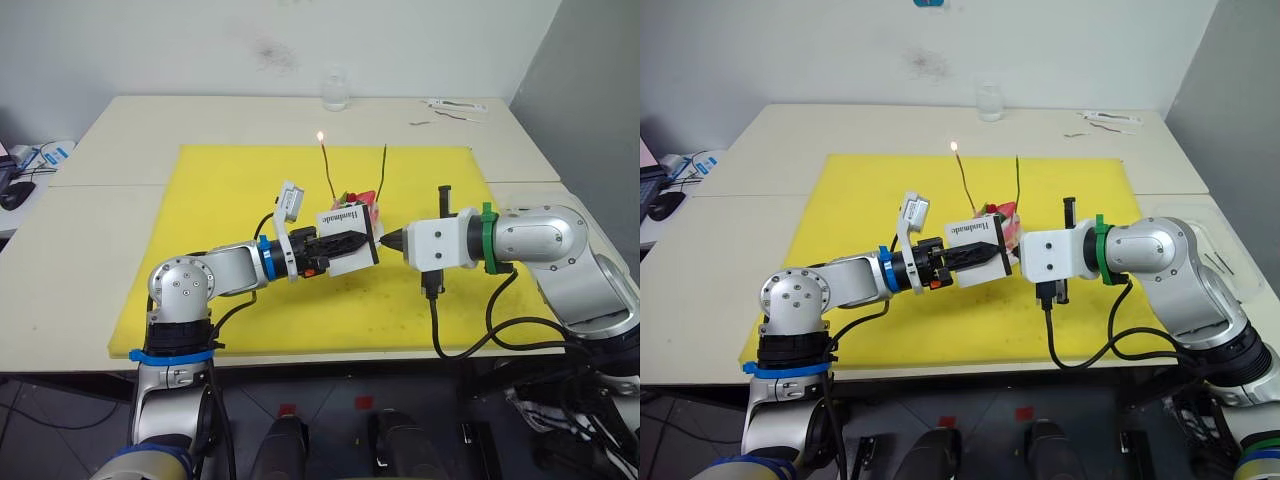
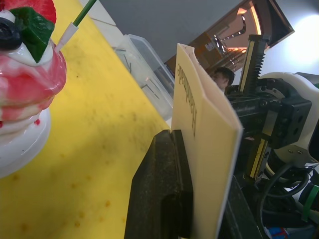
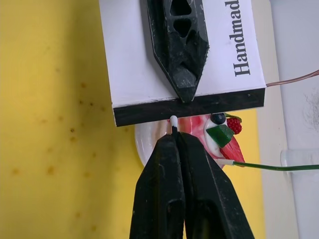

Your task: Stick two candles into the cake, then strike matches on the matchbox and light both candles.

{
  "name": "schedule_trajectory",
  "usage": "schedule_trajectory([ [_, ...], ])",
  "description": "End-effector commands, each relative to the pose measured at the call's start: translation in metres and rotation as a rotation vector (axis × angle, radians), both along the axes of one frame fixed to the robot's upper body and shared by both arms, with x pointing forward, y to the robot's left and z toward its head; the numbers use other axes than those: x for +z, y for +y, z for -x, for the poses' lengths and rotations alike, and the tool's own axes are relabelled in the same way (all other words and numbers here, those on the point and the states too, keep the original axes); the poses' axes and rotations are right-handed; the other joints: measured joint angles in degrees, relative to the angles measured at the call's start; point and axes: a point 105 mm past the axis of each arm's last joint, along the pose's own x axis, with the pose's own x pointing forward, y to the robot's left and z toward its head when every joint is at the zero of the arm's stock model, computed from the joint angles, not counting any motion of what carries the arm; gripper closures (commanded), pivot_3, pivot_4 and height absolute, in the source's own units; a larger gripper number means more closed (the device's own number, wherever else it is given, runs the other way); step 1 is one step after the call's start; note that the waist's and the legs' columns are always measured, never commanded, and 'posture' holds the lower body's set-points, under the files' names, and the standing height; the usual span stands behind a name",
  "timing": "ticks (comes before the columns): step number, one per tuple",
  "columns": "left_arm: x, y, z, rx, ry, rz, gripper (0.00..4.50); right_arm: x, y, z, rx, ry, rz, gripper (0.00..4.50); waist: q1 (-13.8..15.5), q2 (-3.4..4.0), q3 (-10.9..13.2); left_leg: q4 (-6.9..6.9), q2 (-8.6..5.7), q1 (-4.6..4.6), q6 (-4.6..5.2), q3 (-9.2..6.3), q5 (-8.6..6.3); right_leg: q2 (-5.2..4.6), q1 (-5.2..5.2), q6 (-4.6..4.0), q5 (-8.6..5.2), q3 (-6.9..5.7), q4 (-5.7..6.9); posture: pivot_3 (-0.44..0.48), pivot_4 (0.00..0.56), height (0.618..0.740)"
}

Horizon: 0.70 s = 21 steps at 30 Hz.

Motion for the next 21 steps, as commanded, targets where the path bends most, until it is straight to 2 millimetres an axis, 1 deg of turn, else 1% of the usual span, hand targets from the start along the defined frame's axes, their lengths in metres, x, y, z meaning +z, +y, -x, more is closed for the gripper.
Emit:
schedule_trajectory([
  [1, 0.011, -0.003, 0.003, -0.023, -0.043, 0.026, 4.50, 0.005, 0.006, 0.004, 0.033, -0.041, 0.014, 4.49, -0.01, 0.00, 0.00, 0.00, 0.00, 0.00, 0.00, 0.00, 0.00, 0.00, 0.00, 0.00, 0.00, 0.00, 0.00, 0.000, 0.150, 0.740],
  [6, 0.011, -0.003, 0.002, -0.021, -0.041, 0.034, 4.50, 0.002, 0.013, 0.004, 0.063, -0.049, 0.042, 4.49, -0.01, 0.00, 0.00, 0.00, 0.00, 0.00, 0.00, 0.00, 0.00, 0.00, 0.00, 0.00, 0.00, 0.00, 0.00, 0.000, 0.150, 0.740],
  [12, 0.014, -0.006, 0.001, -0.025, -0.044, 0.050, 4.50, -0.012, 0.026, 0.011, 0.130, -0.040, 0.088, 4.49, -0.03, 0.00, 0.00, 0.00, 0.00, 0.00, 0.00, 0.00, 0.00, 0.00, 0.00, 0.00, 0.00, 0.00, -0.01, 0.000, 0.150, 0.740],
  [14, 0.020, -0.007, 0.000, -0.028, -0.055, 0.075, 4.50, -0.019, 0.027, 0.014, 0.155, -0.027, 0.121, 4.49, -0.01, 0.00, 0.00, 0.00, 0.00, 0.00, 0.00, 0.00, 0.00, 0.00, 0.00, 0.00, 0.00, -0.01, -0.01, 0.000, 0.150, 0.740],
  [16, 0.039, -0.008, -0.001, -0.036, -0.069, 0.152, 4.50, -0.034, 0.024, 0.023, 0.205, 0.019, 0.201, 4.49, 0.08, 0.00, 0.00, 0.00, -0.01, -0.01, 0.00, -0.01, 0.00, 0.00, 0.00, 0.00, 0.00, -0.01, -0.01, 0.000, 0.150, 0.740],
  [17, 0.053, -0.009, -0.003, -0.043, -0.081, 0.209, 4.50, -0.044, 0.018, 0.032, 0.235, 0.070, 0.258, 4.49, 0.26, -0.02, 0.01, 0.00, -0.02, 0.00, 0.00, -0.01, 0.00, -0.01, 0.00, 0.00, 0.00, -0.01, 0.00, 0.000, 0.150, 0.740],
  [18, 0.063, -0.009, -0.003, -0.047, -0.086, 0.247, 4.50, -0.050, 0.012, 0.039, 0.254, 0.106, 0.295, 4.49, 0.44, -0.12, 0.00, 0.01, -0.01, -0.04, 0.00, -0.07, 0.00, -0.02, 0.00, 0.01, 0.00, -0.07, -0.02, 0.000, 0.150, 0.740],
  [19, 0.081, -0.008, -0.007, -0.045, -0.102, 0.309, 4.50, -0.058, -0.003, 0.048, 0.251, 0.173, 0.350, 4.49, 0.77, -0.20, 0.03, 0.02, 0.00, -0.06, 0.00, -0.14, 0.00, -0.01, 0.01, 0.01, 0.00, -0.15, -0.04, 0.000, 0.150, 0.740],
  [20, 0.102, -0.004, -0.010, -0.040, -0.118, 0.375, 4.50, -0.061, -0.023, 0.055, 0.229, 0.238, 0.404, 4.49, 1.24, -0.18, 0.05, 0.03, 0.00, -0.12, 0.00, -0.22, 0.00, -0.01, 0.01, 0.01, 0.00, -0.24, -0.07, 0.000, 0.150, 0.740],
  [21, 0.116, 0.000, -0.012, -0.035, -0.125, 0.415, 4.50, -0.060, -0.037, 0.059, 0.201, 0.283, 0.419, 4.49, 1.42, -0.15, 0.06, 0.05, -0.06, -0.18, 0.00, -0.24, 0.00, -0.04, -0.01, 0.03, -0.01, -0.24, -0.08, 0.000, 0.150, 0.740],
])
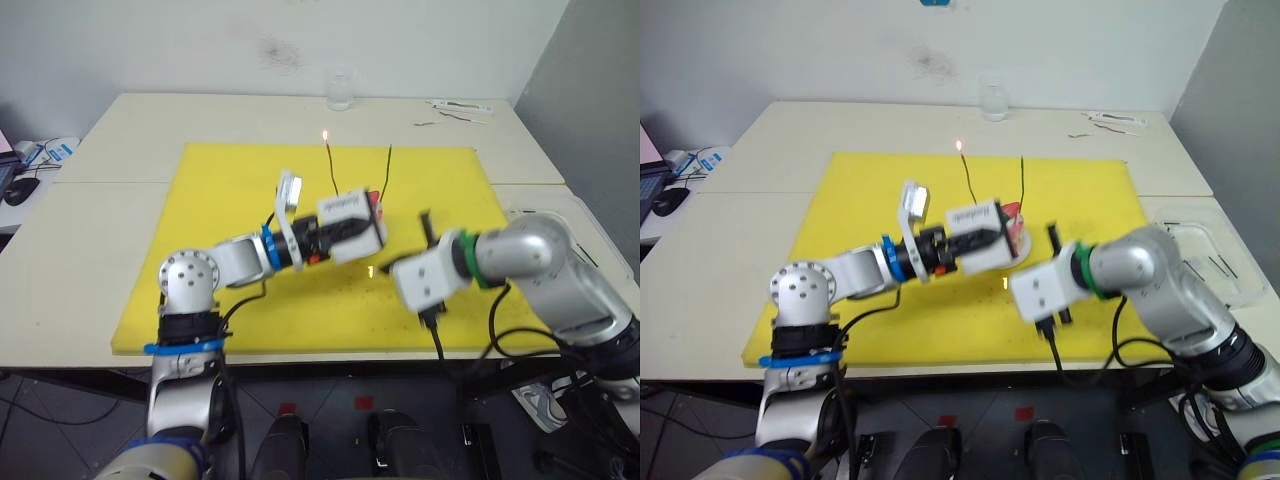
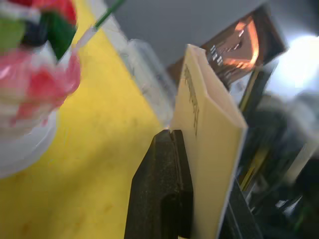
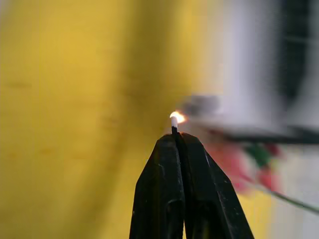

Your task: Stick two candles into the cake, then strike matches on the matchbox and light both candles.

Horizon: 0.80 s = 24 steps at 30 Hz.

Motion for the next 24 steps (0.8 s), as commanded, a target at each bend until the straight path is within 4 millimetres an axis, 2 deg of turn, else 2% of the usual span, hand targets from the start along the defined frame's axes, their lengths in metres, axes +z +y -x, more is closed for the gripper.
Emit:
schedule_trajectory([
  [1, 0.061, 0.019, 0.000, 0.027, -0.092, 0.180, 4.50, 0.015, -0.040, 0.013, -0.052, 0.066, 0.082, 4.49, 0.14, 0.04, 0.01, 0.01, -0.06, -0.03, 0.01, 0.07, -0.01, -0.06, -0.02, 0.05, -0.01, 0.08, -0.02, 0.000, 0.150, 0.740],
  [4, 0.040, 0.019, 0.011, 0.011, -0.068, 0.100, 4.50, 0.044, -0.048, -0.005, -0.163, 0.012, -0.030, 4.49, -1.71, 0.18, -0.10, -0.04, -0.04, 0.33, 0.07, 0.53, -0.05, -0.17, 0.14, 0.08, -0.01, 0.42, -0.01, 0.000, 0.150, 0.740],
  [8, 0.013, 0.018, 0.024, 0.003, -0.036, 0.021, 4.50, 0.069, -0.047, -0.022, -0.254, -0.044, -0.162, 4.49, -1.73, 0.13, -0.08, -0.11, 0.19, 0.44, 0.02, 0.31, -0.02, 0.13, 0.14, 0.00, 0.00, 0.29, 0.14, 0.000, 0.150, 0.740],
  [16, -0.032, 0.029, 0.039, 0.000, -0.015, -0.179, 4.50, 0.101, -0.045, -0.062, -0.420, -0.170, -0.400, 4.49, -1.34, 0.14, -0.08, -0.04, 0.01, 0.26, -0.07, 0.34, 0.05, 0.01, 0.06, -0.23, -0.04, 0.34, 0.09, 0.000, 0.150, 0.740],
  [24, -0.053, 0.032, 0.044, 0.001, -0.016, -0.252, 4.50, 0.119, -0.037, -0.091, -0.489, -0.262, -0.530, 4.49, -1.19, 0.14, -0.08, -0.08, 0.03, 0.18, -0.07, 0.26, 0.04, 0.02, 0.02, -0.19, -0.03, 0.26, 0.04, 0.000, 0.150, 0.740],
])
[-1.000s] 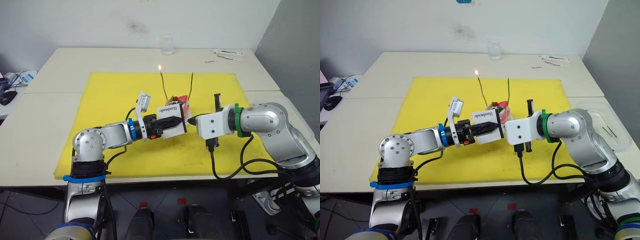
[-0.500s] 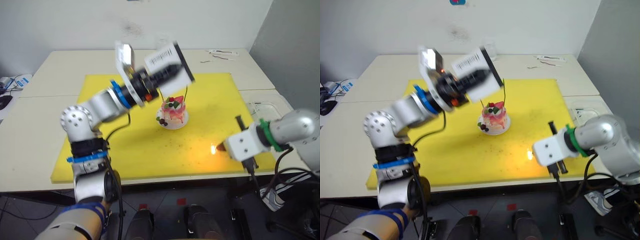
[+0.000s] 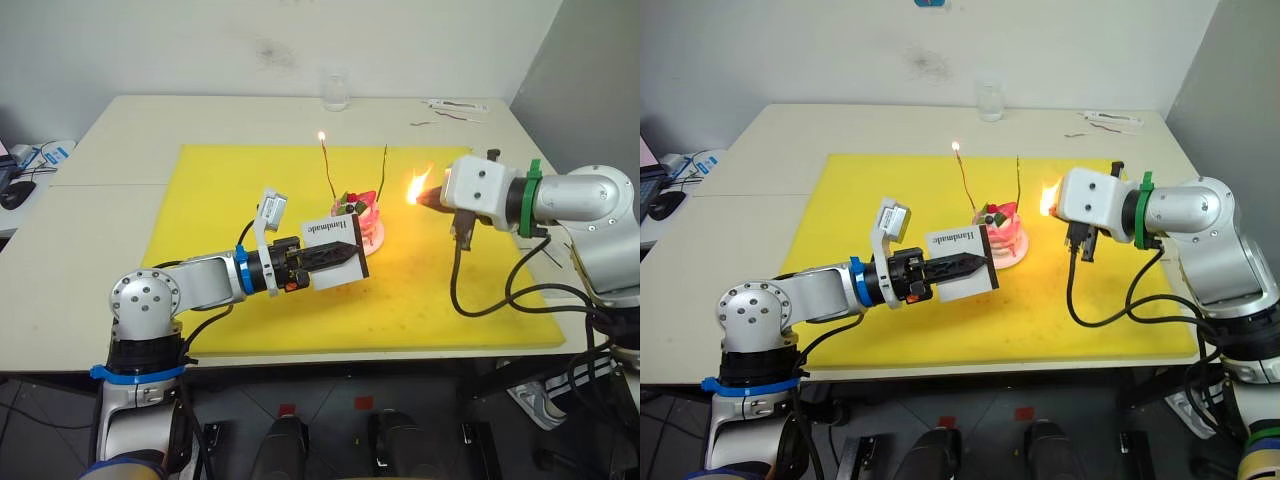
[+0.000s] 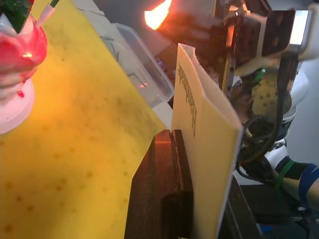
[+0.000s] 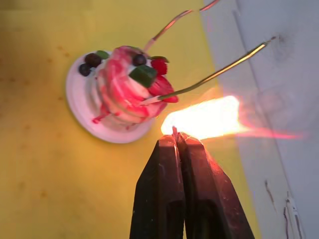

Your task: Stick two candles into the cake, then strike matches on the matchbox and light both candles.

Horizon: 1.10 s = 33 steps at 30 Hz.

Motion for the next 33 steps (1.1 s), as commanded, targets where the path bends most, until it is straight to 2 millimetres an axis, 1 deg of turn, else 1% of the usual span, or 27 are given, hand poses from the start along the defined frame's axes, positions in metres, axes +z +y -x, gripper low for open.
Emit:
schedule_trajectory([
  [1, 0.003, -0.003, 0.005, -0.021, -0.045, 0.000, 4.50, 0.018, 0.005, -0.008, -0.019, -0.077, -0.041, 4.49, -0.06, 0.00, 0.00, 0.00, 0.00, 0.00, 0.00, 0.01, 0.00, 0.00, 0.00, 0.00, 0.00, 0.01, 0.00, 0.000, 0.150, 0.740],
  [6, -0.004, -0.001, 0.004, -0.022, -0.046, -0.019, 4.50, 0.026, 0.019, -0.017, -0.008, -0.113, -0.078, 4.49, -0.13, 0.00, 0.00, 0.00, 0.03, 0.01, 0.01, 0.00, 0.00, 0.03, -0.04, 0.02, 0.01, 0.00, 0.05, 0.000, 0.150, 0.740],
  [11, -0.006, 0.000, 0.003, -0.026, -0.051, -0.027, 4.50, 0.034, 0.029, -0.019, 0.012, -0.139, -0.098, 4.49, -0.16, 0.00, 0.00, 0.00, 0.04, -0.01, 0.01, 0.01, 0.00, 0.03, -0.05, 0.08, 0.05, 0.01, 0.04, 0.000, 0.150, 0.740],
  [19, -0.009, -0.002, 0.005, -0.035, -0.056, -0.031, 4.50, 0.043, 0.032, -0.022, 0.015, -0.174, -0.104, 4.49, -0.19, 0.01, 0.00, -0.02, 0.05, -0.02, 0.01, 0.01, 0.00, 0.03, -0.06, 0.10, 0.06, 0.00, 0.03, 0.000, 0.150, 0.740],
  [33, -0.010, -0.002, 0.004, -0.041, -0.060, -0.032, 4.50, 0.045, 0.034, -0.019, 0.027, -0.178, -0.095, 4.49, -0.22, 0.01, 0.00, -0.02, 0.05, -0.01, 0.01, 0.01, 0.00, 0.03, -0.06, 0.10, 0.06, 0.00, 0.03, 0.000, 0.150, 0.740],
])
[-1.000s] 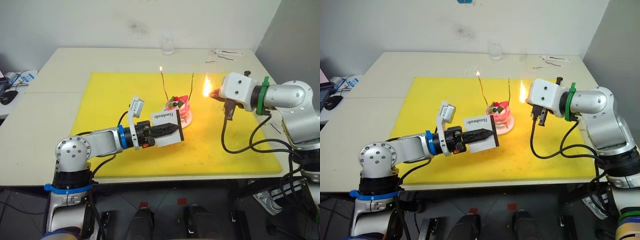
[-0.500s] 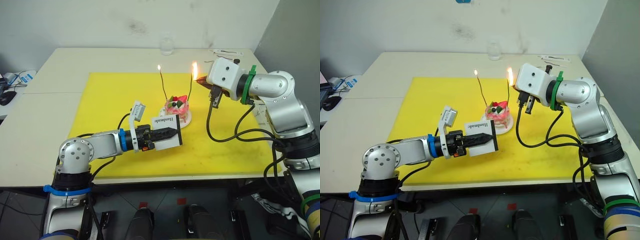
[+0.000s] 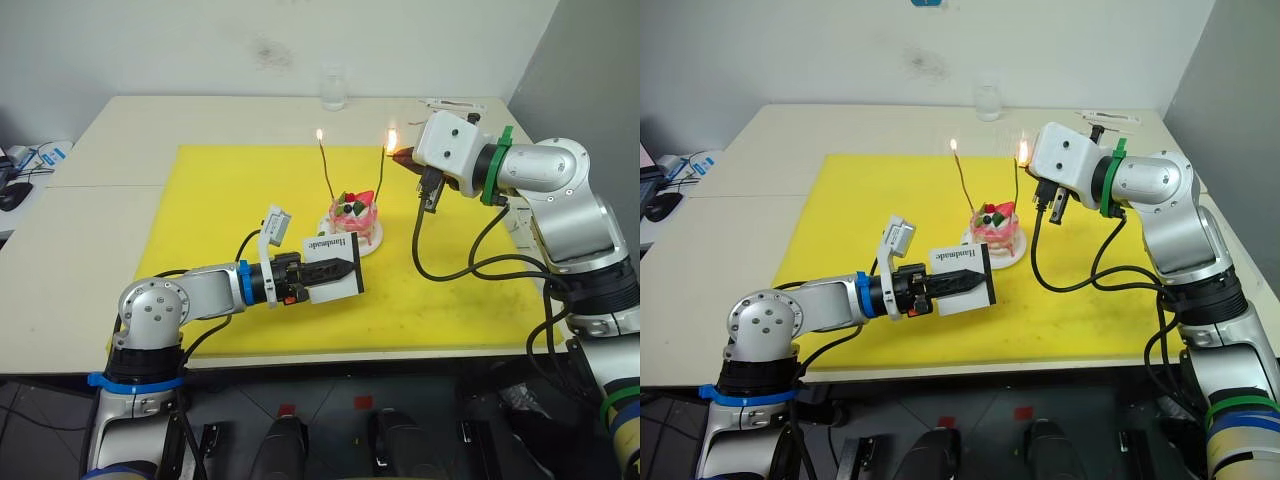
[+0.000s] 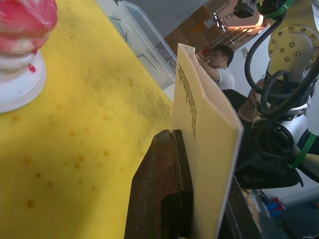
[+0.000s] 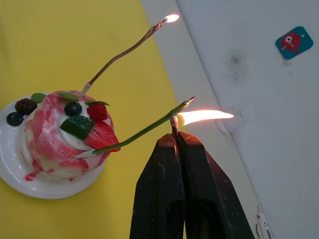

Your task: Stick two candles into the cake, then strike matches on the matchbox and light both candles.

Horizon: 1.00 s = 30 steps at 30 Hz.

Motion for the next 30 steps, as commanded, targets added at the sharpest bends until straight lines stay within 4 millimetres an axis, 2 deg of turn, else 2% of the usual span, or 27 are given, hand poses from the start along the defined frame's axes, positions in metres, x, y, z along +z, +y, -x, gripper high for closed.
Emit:
schedule_trajectory([
  [1, 0.0096, -0.0042, 0.0031, -0.023, -0.049, 0.021, 4.50, 0.0185, 0.0039, 0.0053, 0.016, -0.074, 0.008, 4.49, 0.00, 0.00, 0.00, 0.00, 0.00, 0.00, 0.00, 0.00, 0.00, 0.00, 0.00, 0.00, 0.00, 0.00, 0.00, 0.000, 0.150, 0.740],
  [30, 0.0114, -0.0067, 0.0021, -0.036, -0.056, 0.026, 4.50, 0.0173, 0.0007, 0.0087, 0.008, -0.069, 0.017, 4.49, -0.01, 0.00, 0.00, 0.00, 0.00, 0.00, 0.00, 0.00, 0.00, 0.00, -0.01, 0.00, 0.00, 0.00, 0.00, 0.000, 0.150, 0.740],
])
